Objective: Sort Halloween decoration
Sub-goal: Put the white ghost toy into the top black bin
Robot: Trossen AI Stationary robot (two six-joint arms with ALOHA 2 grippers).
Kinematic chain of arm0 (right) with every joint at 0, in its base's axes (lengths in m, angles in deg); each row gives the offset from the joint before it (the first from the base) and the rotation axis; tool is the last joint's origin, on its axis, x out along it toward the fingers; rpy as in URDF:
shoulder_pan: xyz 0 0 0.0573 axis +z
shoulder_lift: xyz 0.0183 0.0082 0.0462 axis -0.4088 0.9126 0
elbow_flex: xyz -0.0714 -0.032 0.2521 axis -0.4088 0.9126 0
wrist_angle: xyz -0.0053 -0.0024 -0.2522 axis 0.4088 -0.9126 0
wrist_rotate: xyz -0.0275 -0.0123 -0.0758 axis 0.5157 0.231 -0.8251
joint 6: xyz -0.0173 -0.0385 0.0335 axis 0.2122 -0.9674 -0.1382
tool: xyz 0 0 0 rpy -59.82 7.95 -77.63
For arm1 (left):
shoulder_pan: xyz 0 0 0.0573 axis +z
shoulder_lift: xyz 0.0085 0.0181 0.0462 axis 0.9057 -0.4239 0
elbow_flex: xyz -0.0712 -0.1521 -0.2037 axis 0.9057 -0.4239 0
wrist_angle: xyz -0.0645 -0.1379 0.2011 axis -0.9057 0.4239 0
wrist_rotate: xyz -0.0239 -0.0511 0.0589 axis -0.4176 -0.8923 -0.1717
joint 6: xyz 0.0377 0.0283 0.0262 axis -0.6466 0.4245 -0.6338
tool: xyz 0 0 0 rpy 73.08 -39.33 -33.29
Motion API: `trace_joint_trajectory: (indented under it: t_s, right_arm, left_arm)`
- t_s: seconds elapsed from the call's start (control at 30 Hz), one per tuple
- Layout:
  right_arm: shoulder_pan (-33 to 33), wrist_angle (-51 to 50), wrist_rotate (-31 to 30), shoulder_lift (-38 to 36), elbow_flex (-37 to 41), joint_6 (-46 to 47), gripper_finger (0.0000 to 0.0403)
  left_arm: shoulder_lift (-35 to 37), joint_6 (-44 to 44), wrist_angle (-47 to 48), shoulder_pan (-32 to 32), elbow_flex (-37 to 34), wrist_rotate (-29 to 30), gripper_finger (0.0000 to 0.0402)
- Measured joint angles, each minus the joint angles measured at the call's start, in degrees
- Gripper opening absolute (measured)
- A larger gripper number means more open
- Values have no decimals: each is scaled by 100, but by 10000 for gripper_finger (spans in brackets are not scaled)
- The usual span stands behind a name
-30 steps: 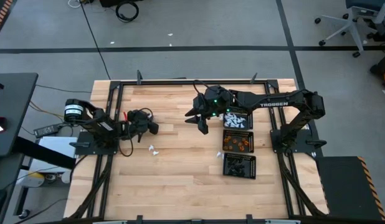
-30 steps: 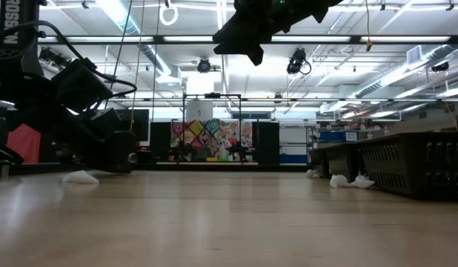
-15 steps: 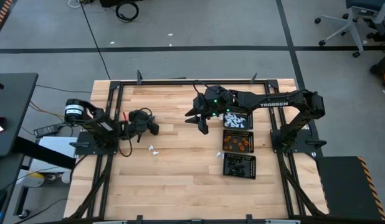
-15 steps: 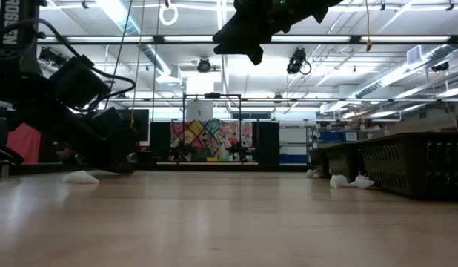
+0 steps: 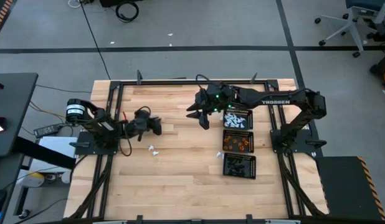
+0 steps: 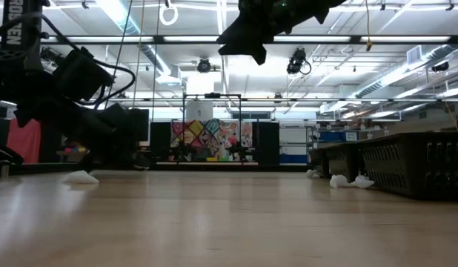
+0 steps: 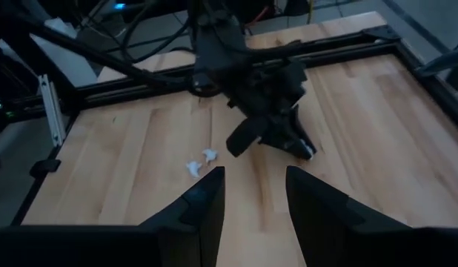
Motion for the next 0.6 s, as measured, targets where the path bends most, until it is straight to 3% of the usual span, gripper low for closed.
trace_joint_trajectory:
  t_s: [0.3, 0.6]
  right_arm:
    - [-179, -41, 0, -165, -2, -70, 148]
    - [-183, -61, 26, -165, -2, -297, 148]
  left_arm:
    - [4, 1004, -645, 9, 85, -142, 36]
    - [2, 1688, -1049, 253, 475, -1509, 37]
